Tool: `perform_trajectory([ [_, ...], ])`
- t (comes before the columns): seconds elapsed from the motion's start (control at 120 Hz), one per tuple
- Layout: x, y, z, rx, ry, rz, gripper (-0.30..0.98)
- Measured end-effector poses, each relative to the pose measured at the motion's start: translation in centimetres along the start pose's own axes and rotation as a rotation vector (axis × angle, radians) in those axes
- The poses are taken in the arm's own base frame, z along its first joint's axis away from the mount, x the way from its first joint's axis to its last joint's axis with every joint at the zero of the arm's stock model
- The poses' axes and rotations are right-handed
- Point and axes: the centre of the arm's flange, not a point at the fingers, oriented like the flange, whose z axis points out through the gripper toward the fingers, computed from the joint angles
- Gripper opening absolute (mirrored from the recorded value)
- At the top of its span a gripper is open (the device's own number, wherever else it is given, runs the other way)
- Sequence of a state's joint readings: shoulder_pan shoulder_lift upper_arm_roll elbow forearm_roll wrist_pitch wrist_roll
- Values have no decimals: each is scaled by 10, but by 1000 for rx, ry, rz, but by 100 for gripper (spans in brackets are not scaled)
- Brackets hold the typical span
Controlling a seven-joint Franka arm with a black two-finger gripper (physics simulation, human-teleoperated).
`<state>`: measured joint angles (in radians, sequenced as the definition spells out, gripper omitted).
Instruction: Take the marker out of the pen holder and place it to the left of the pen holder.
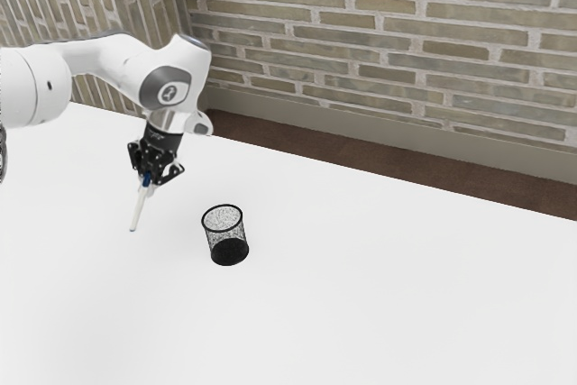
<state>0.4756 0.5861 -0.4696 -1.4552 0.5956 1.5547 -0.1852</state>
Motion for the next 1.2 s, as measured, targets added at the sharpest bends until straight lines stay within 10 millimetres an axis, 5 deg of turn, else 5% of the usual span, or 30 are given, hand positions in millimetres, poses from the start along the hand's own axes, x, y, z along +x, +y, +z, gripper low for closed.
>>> perform_trajectory([
  [0.158, 3, 5, 27, 23, -87, 15, -5],
  [0.275, 3, 8, 36, 16, -119, 19, 21],
  [0.417, 4, 6, 34, 5, -113, 11, 44],
  [0.608, 2, -18, 21, -170, -49, -58, 59],
  [0.692, -7, -25, -7, -251, 11, -88, 62],
  [0.925, -63, -21, -129, -328, 229, -106, 66],
  [1.2, -96, -24, -193, -336, 357, -117, 68],
])
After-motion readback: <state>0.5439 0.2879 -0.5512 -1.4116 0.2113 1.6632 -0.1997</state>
